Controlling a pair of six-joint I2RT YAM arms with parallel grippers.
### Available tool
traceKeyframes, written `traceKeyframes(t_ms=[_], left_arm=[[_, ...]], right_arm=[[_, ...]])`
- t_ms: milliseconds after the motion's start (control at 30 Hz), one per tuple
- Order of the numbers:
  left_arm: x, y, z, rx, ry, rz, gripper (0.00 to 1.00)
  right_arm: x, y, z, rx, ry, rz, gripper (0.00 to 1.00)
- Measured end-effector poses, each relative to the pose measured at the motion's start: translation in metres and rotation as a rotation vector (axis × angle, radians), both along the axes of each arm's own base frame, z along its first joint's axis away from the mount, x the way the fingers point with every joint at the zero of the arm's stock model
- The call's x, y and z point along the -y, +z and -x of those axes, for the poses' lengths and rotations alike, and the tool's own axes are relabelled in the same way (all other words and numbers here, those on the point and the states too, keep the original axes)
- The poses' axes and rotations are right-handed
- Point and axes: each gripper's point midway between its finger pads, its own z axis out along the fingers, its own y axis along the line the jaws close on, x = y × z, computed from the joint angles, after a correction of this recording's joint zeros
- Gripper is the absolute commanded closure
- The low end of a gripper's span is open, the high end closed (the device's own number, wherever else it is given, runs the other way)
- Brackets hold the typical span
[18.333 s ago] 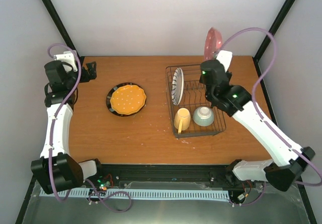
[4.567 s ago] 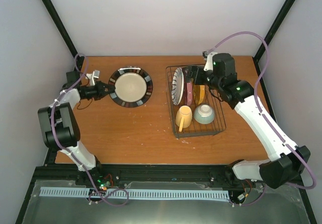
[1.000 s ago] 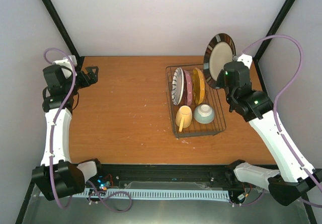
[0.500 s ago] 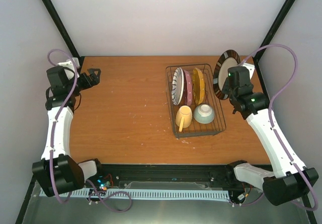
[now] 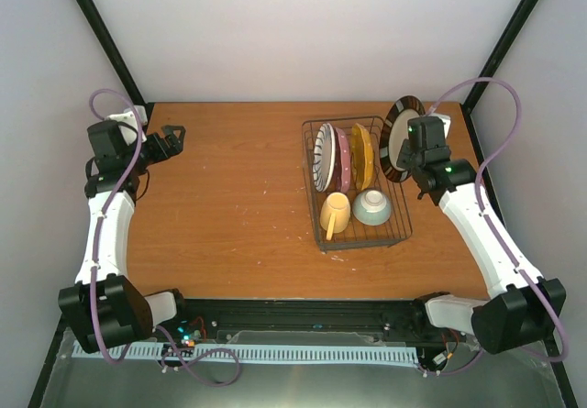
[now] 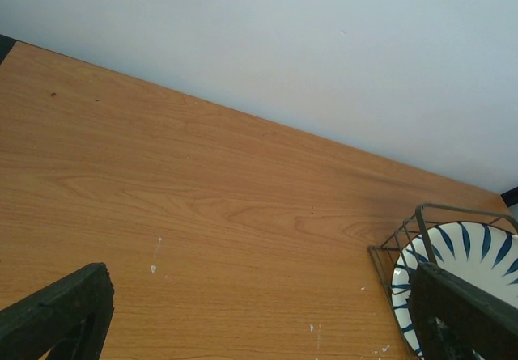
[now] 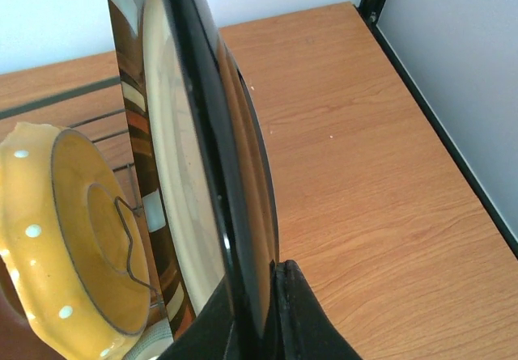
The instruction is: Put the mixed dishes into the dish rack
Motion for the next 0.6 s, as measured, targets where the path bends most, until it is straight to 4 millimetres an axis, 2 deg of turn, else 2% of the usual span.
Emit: traceKeyframes(t_ms=[367,600], left_arm=[[-0.003,-0.001,0.000,-0.001,0.012,-0.014,0.00],[-0.004,-0.001,-0.001,-0.001,0.017,-0.023,0.00]], right_arm=[[-0.003,-0.022,-0.016,-0.051,0.037,0.063,0.97],[-0.003,-0.026,-0.026,-0.054,0.060,0.118,0.97]])
